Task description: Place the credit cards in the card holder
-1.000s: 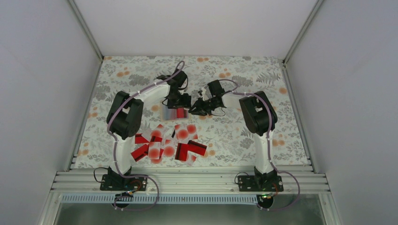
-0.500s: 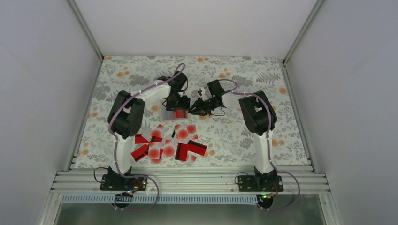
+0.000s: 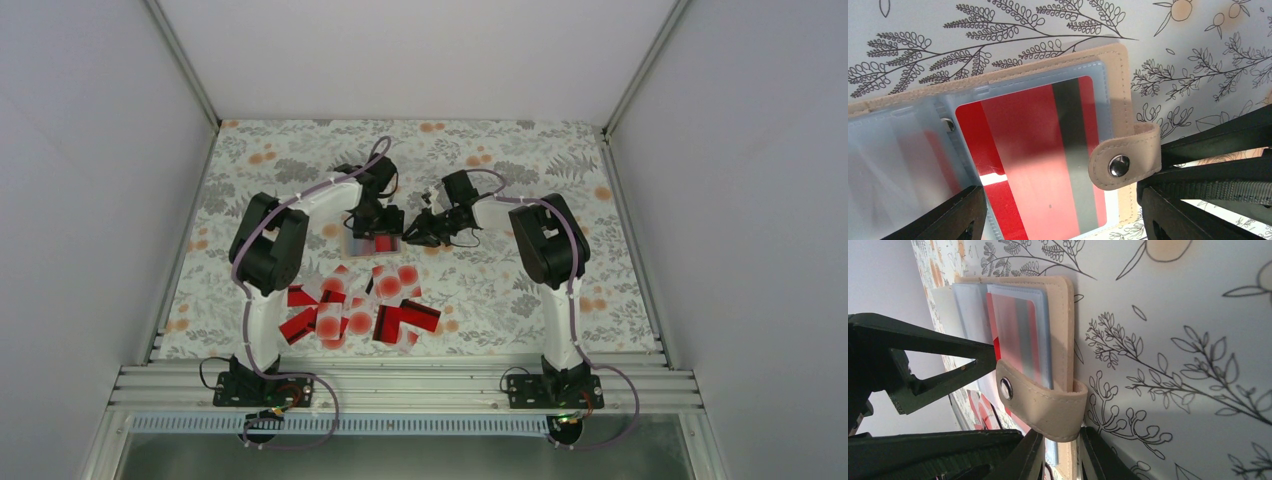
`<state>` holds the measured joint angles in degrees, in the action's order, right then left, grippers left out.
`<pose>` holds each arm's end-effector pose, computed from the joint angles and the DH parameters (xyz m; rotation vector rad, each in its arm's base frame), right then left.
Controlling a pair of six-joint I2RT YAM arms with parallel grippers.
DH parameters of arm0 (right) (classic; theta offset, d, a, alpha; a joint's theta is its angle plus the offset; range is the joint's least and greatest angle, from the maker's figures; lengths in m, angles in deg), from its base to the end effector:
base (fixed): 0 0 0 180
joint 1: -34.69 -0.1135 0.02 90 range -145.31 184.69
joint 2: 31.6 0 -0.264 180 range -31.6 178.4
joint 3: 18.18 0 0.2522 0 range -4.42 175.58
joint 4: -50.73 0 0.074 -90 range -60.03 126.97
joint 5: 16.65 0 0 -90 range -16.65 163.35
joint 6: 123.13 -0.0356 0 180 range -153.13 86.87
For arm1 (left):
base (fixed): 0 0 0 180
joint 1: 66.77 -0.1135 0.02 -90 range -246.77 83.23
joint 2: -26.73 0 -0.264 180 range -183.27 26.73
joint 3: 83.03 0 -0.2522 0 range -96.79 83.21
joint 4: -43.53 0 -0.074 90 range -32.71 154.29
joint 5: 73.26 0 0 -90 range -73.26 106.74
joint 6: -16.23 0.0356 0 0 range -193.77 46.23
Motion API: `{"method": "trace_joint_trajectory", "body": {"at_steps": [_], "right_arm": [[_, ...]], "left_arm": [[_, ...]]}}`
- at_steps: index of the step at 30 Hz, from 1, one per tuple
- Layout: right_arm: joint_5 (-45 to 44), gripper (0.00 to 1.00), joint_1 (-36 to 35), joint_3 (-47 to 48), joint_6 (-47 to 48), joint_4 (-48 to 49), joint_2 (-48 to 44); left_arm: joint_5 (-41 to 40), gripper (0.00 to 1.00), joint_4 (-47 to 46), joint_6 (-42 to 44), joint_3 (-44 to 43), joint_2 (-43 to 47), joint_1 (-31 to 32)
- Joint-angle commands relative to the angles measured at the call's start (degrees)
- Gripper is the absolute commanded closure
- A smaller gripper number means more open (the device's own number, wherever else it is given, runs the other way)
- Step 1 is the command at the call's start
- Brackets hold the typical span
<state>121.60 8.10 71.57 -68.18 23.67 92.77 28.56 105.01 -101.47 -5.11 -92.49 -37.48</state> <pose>0.3663 0.2131 0.1021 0.1074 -2.7757 -1.4184 0.3552 -0.2076 0.1629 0.0735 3.0361 -0.4206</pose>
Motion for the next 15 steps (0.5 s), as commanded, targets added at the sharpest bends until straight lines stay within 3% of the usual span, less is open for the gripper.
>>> {"method": "trace_joint_trajectory", "body": {"at_steps": [1,11,15], "right_arm": [[-2.1,0.81,-0.7,-0.1,0.8,-1.7,2.3],[-2.2,0.81,-0.7,-0.4,0.3,-1.3,2.2],[-2.7,0.8,-0.7,-0.4,0.8,-1.6,1.4]], "left_arm": [[5.4,0.21,-3.1,-0.5,0.9,-1.1,1.1],[9.0,0.21,-5.5,-0.5,0.5,0.2,1.8],[6.1,0.21,-4.1,0.2,-0.3,1.8,1.6]]}}
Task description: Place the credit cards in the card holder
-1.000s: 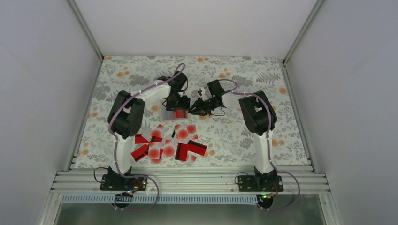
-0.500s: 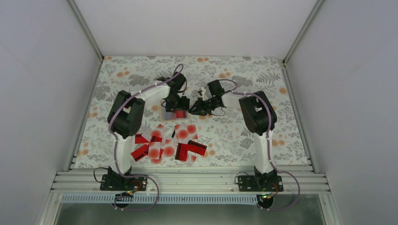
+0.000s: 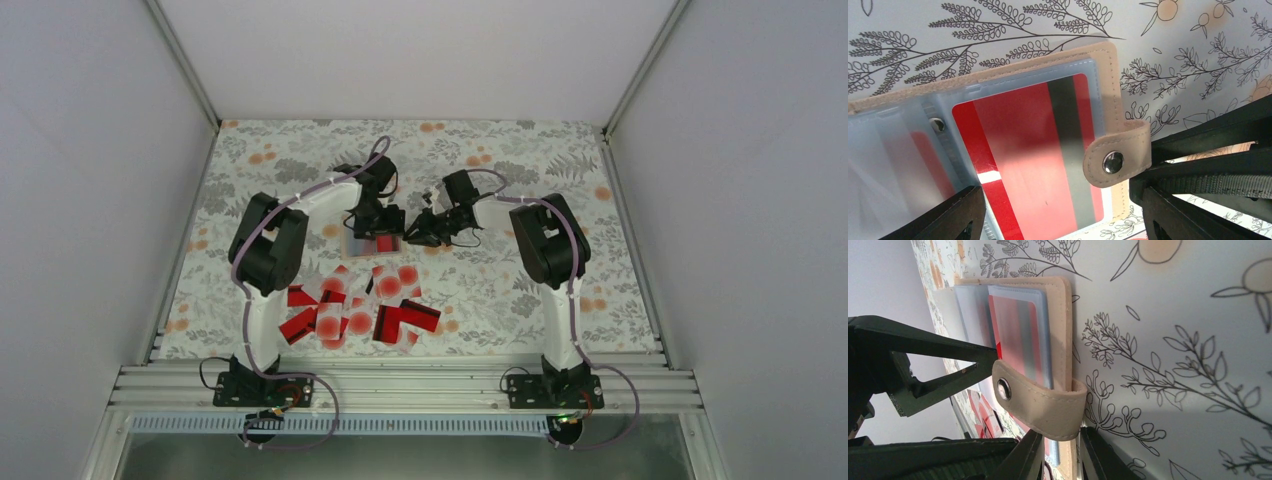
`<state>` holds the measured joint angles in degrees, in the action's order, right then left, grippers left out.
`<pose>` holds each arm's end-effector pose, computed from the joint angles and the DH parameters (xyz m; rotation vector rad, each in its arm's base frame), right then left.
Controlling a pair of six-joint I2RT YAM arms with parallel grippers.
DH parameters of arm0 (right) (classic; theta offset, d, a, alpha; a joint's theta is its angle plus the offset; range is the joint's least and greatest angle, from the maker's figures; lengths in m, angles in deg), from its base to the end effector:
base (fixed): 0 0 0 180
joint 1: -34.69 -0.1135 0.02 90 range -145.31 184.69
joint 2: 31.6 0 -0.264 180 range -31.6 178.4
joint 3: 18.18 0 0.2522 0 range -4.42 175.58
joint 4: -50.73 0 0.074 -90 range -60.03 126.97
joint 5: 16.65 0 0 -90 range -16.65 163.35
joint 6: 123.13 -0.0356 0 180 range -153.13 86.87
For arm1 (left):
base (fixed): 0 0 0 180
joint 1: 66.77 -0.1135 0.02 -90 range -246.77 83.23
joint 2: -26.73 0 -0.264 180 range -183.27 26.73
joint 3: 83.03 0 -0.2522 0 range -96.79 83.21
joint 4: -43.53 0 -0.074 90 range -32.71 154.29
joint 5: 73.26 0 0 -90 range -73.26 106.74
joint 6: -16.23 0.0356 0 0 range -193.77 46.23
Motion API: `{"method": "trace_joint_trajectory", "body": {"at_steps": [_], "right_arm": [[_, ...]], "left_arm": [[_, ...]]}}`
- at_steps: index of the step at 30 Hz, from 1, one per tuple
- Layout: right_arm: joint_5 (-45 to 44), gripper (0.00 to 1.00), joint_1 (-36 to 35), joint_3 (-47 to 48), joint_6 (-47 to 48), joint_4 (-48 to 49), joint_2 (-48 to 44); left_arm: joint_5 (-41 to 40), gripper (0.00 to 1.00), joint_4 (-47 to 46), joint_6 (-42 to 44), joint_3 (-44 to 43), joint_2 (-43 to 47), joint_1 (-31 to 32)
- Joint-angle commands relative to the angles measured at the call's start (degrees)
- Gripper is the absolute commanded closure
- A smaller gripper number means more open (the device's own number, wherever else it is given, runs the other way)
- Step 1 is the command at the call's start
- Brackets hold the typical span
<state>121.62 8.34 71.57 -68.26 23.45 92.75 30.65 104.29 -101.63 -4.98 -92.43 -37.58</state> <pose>0.3669 0.2114 0.1021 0.0975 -2.7753 -1.4160 0.3557 -0.2085 0.1632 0.0743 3.0355 -0.4782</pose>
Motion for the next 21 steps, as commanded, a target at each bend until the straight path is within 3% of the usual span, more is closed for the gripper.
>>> {"method": "trace_joint_trajectory", "body": {"at_steps": [1,8,15,21], "right_arm": [[-3.0,0.79,-0.9,-0.4,1.1,-1.5,1.1],[-5.0,0.75,-0.9,0.2,3.3,-4.0,-0.8],[-9.4,0.69,-1.1,2.4,6.9,-10.4,-4.2],[-19.8,0.4,-3.0,10.2,10.7,-19.6,-5.5]], "left_arm": [[3.1,0.2,-2.7,0.7,-0.9,2.4,1.6],[2.3,0.14,-0.2,1.4,0.4,8.5,-1.2],[-0.5,0.12,1.3,4.7,6.7,15.9,-8.8],[-2.6,0.12,0.6,7.9,12.8,18.8,-15.6]]}}
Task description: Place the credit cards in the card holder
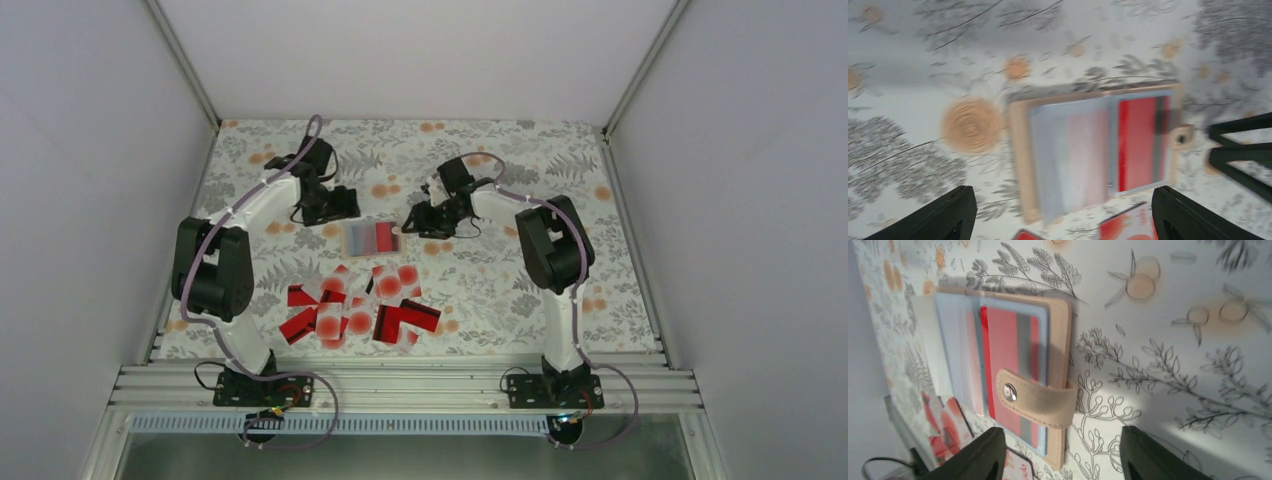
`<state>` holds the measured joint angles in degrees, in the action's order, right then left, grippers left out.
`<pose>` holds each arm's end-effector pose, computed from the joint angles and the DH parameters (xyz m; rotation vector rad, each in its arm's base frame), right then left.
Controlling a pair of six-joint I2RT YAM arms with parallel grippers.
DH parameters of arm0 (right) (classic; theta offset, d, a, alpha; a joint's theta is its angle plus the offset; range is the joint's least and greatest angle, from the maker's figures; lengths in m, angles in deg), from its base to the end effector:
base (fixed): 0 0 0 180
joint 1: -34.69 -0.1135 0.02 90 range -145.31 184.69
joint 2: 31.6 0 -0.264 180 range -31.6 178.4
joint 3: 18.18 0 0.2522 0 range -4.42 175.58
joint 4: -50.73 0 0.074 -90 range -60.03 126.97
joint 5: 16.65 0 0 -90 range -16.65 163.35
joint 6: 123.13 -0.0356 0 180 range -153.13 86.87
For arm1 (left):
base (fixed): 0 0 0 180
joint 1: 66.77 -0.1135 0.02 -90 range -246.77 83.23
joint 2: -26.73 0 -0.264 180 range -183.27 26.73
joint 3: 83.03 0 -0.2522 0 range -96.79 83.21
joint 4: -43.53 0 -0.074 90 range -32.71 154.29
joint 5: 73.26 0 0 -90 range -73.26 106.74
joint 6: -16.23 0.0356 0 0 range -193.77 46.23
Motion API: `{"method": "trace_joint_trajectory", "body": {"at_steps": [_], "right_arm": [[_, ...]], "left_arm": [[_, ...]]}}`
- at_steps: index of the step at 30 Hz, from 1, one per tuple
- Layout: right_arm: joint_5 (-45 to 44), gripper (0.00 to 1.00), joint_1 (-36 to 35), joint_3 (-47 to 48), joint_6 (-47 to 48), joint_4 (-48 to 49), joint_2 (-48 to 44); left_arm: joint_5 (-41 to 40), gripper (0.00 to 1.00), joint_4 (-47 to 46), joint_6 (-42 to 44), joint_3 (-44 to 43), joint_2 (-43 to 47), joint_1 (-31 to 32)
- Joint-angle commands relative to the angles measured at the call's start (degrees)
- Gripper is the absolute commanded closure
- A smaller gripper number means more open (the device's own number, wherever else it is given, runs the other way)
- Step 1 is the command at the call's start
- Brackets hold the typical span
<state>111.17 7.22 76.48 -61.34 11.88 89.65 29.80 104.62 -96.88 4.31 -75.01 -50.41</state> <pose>0.3669 0.2154 0.1334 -0.1941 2.8511 1.1529 0.3428 -0.1090 0.2299 -0.1110 2.8530 -0.4761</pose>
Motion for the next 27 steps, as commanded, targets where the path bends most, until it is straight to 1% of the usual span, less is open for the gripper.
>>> {"method": "trace_joint_trajectory", "body": {"at_steps": [1,3,7,13,16,19,22,27], "right_arm": [[-11.4,0.36,-2.5,7.1,3.9,-9.7,-2.0],[-14.9,0.33,-3.7,10.5,3.7,-12.8,-0.9],[-21.6,0.31,-6.1,16.6,2.1,-18.3,2.1],[-30.4,0.31,-10.5,27.1,0.7,-26.3,8.4],[-33.1,0.32,-12.0,31.7,0.6,-29.9,11.4],[-35.0,0.36,-13.0,34.8,0.5,-32.5,14.0],[-36.5,0.41,-13.5,35.9,0.5,-33.4,14.9],[-38.0,0.55,-13.5,35.8,0.4,-33.5,14.7]], "left_arm": [[-1.2,0.12,-0.2,3.4,4.5,1.5,-3.8],[0.7,0.12,-1.4,3.7,6.3,1.7,-5.9],[4.5,0.14,-3.8,4.0,9.2,1.8,-8.5],[7.4,0.15,-6.4,3.9,13.0,1.5,-10.4],[7.6,0.15,-6.9,4.2,14.4,1.3,-11.0],[8.5,0.17,-7.6,4.5,15.5,1.2,-11.6],[10.8,0.2,-8.9,5.0,16.4,1.1,-12.0],[14.2,0.21,-10.2,5.9,17.2,-0.3,-12.0]]}}
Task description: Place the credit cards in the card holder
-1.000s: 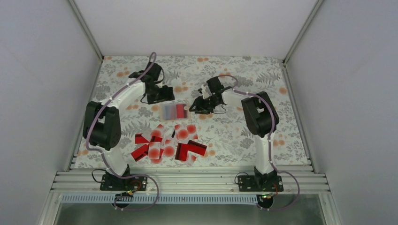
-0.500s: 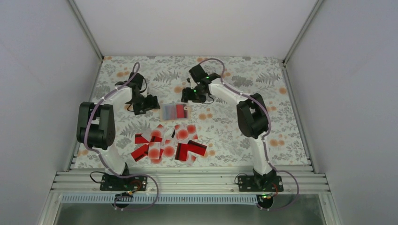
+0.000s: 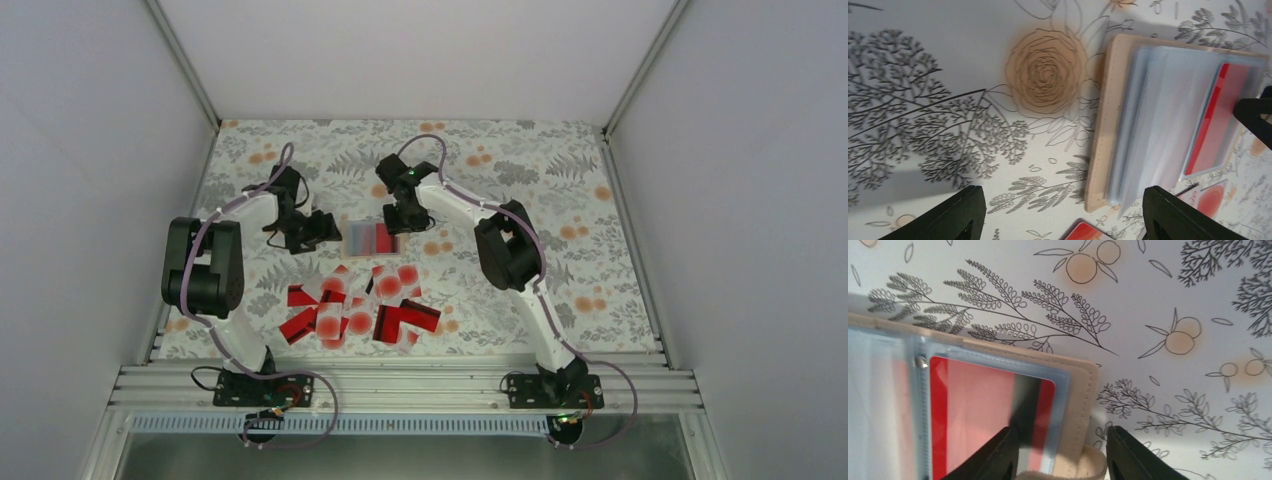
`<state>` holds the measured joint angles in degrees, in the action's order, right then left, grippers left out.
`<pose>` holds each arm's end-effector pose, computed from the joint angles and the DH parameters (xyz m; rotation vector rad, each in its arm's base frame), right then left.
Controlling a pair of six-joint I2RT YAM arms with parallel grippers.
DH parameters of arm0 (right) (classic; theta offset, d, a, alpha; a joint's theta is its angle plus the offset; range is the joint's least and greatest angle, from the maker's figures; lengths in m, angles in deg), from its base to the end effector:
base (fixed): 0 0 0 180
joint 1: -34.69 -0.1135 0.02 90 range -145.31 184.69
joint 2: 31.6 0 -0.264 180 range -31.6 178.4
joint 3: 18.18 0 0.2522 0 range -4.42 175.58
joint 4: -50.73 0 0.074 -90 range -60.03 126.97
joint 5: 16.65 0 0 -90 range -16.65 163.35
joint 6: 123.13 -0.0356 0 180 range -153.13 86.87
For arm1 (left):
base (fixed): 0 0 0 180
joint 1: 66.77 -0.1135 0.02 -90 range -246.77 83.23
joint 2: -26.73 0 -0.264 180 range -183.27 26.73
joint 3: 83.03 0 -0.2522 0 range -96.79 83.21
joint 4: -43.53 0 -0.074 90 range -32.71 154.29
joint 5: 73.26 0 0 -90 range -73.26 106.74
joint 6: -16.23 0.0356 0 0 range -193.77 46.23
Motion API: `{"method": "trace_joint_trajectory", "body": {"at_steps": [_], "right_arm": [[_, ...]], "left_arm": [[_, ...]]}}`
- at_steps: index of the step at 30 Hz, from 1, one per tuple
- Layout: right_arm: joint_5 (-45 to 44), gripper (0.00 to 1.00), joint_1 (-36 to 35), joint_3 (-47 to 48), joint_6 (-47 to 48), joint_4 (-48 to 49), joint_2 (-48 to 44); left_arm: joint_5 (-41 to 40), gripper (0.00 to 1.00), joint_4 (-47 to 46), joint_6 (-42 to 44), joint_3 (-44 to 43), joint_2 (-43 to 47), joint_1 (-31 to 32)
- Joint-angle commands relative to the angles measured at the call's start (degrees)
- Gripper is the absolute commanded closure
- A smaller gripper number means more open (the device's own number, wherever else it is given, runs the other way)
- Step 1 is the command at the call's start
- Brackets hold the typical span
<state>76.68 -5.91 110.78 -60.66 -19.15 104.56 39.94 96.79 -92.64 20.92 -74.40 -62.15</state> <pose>0.3670 0.3173 0.1580 -0.3484 2.9556 0.2604 0.3188 -0.0398 0.1611 -0.3051 2.9406 -0.6554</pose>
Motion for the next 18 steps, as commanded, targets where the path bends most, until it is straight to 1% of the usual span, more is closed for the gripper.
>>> {"method": "trace_joint_trajectory", "body": {"at_steps": [1,4,7,13,15,18], "right_arm": [[-3.4,0.58,-0.4,1.4,-0.3,-2.4,-0.2],[-2.9,0.69,-0.4,0.9,-0.3,-2.0,-0.4],[-2.3,0.77,-0.4,-0.4,-0.2,-0.7,-1.7],[-3.2,0.88,-0.3,-2.9,-0.6,0.8,-4.8],[-2.6,0.94,-0.3,-4.5,-0.4,2.3,-6.0],[-0.7,0.96,-0.2,-7.6,-0.4,5.1,-7.5]], "left_arm": [[4.5,0.21,-2.7,1.9,0.7,-1.2,-0.2],[7.0,0.23,-3.9,2.2,1.2,-2.2,-0.2],[8.1,0.24,-4.6,2.3,1.0,-3.2,-0.2],[9.1,0.26,-5.3,2.2,0.7,-4.1,-0.2],[9.8,0.28,-5.8,2.3,0.8,-4.2,-0.2],[11.2,0.31,-6.3,2.4,0.8,-4.7,-0.2]]}}
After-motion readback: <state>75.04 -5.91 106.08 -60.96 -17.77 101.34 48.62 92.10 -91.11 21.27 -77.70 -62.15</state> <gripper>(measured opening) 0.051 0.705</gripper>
